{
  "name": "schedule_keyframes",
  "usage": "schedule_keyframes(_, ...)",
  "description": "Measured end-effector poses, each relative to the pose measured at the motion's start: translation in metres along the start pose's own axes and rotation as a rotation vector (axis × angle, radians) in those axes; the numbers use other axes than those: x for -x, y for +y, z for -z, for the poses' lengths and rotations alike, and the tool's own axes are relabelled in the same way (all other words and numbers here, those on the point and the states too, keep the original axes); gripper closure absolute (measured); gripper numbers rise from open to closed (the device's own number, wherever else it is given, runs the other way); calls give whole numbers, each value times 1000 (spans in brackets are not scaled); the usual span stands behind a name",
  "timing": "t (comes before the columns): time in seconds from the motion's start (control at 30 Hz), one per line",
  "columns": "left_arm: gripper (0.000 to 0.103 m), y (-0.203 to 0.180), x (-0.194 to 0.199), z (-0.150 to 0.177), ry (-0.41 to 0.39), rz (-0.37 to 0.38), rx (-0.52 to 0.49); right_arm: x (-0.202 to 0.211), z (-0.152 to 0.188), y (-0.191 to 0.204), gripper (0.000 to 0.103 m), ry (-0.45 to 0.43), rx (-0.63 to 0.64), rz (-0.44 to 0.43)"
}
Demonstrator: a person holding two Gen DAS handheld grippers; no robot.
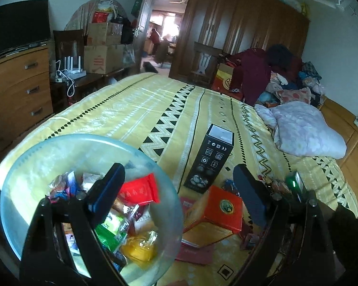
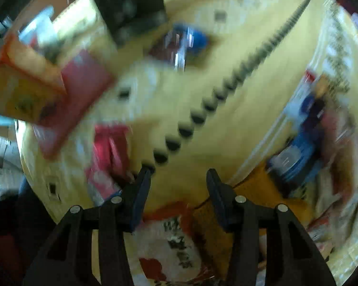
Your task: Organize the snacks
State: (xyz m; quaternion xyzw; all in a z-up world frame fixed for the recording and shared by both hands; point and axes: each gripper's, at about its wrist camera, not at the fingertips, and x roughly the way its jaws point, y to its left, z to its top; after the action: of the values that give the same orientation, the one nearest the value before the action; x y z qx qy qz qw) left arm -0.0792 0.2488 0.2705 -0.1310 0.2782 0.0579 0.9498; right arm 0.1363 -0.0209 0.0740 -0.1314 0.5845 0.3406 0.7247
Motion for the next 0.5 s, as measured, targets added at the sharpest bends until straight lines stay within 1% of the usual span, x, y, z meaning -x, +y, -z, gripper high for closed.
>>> schedule_keyframes(0.03,10,0,-1,1,1,0,2,3,-11,-4,50,-40,-17,4)
schedule_keyframes(0.07,10,0,-2,1,3,0,5,3,-31,-8,50,-94,-41,18)
schedule_keyframes(0.13,10,-3,-7,2,23,7,8,-9,-63,-14,50,-143,-90,28)
schedule_keyframes(0.2,10,-7,-9,6,32,14,-8,-29,-94,-16,50,-160,-122,17)
schedule_keyframes(0.27,10,-14,-11,10,45,13,-40,-52,-113,-16,50,-160,-140,9)
schedule_keyframes(0.33,10,-17,-9,14,47,20,-54,-64,-119,-16,48,-165,-160,17)
schedule_keyframes(0.4,10,-17,-6,16,51,30,-49,-67,-112,-14,48,-157,-177,-1)
schedule_keyframes(0.47,10,-17,-3,17,51,38,-39,-65,-96,-8,48,-106,-147,-63)
schedule_keyframes(0.5,10,-18,-2,18,51,41,-35,-63,-86,0,48,-80,-118,-75)
